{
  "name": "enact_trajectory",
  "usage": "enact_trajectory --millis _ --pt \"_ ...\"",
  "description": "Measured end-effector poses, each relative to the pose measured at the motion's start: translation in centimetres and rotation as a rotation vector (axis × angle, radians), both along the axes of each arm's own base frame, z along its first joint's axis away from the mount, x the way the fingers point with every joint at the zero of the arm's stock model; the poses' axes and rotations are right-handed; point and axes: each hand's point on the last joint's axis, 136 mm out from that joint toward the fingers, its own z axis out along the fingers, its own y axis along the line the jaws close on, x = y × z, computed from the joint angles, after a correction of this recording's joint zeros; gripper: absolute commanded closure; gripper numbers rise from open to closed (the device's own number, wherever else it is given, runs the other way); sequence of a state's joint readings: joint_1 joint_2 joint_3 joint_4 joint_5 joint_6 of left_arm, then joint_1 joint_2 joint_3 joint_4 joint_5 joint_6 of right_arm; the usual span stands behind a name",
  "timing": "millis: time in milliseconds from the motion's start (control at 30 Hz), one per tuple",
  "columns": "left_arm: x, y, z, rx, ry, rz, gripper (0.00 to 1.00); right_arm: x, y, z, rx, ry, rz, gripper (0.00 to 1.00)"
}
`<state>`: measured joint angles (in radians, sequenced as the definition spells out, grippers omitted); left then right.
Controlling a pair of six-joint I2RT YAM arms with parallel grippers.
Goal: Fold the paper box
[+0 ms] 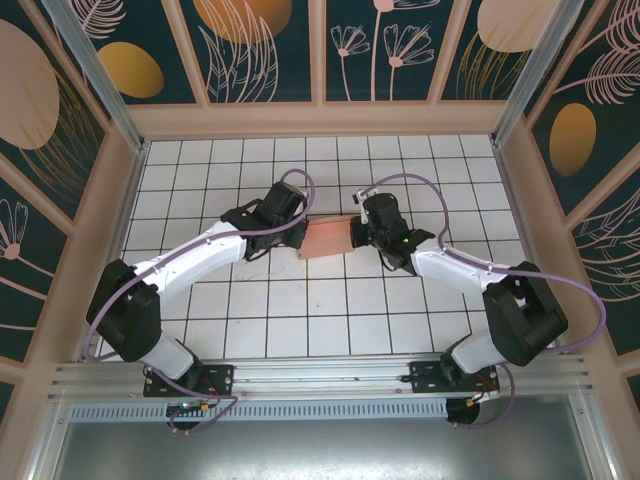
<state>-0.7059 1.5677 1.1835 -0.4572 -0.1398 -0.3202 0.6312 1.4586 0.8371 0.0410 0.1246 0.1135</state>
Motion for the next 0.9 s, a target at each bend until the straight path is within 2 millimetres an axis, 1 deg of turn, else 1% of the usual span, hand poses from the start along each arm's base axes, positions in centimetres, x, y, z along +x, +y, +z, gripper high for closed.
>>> enact_trajectory --millis 200,467,700,900 --pt "1.1 -0.5 0.1 -0.039 0.041 0.084 1.0 0.2 -0.3 0.0 -0.02 -0.002 -0.019 1.0" --pt "1.8 -0.7 -0.3 -0.084 0.091 0.187 1.0 0.4 -0.4 0.0 -0.033 -0.006 -0.031 1.0" --pt "2.5 -1.0 -0.2 -0.119 0.108 0.242 1.0 0.5 -0.5 -0.1 -0.042 -0.009 -0.041 1.0" --pt "2.8 -0.9 -0.9 -0.123 0.125 0.271 1.0 0.6 -0.4 -0.1 -0.042 -0.014 -0.042 0.99"
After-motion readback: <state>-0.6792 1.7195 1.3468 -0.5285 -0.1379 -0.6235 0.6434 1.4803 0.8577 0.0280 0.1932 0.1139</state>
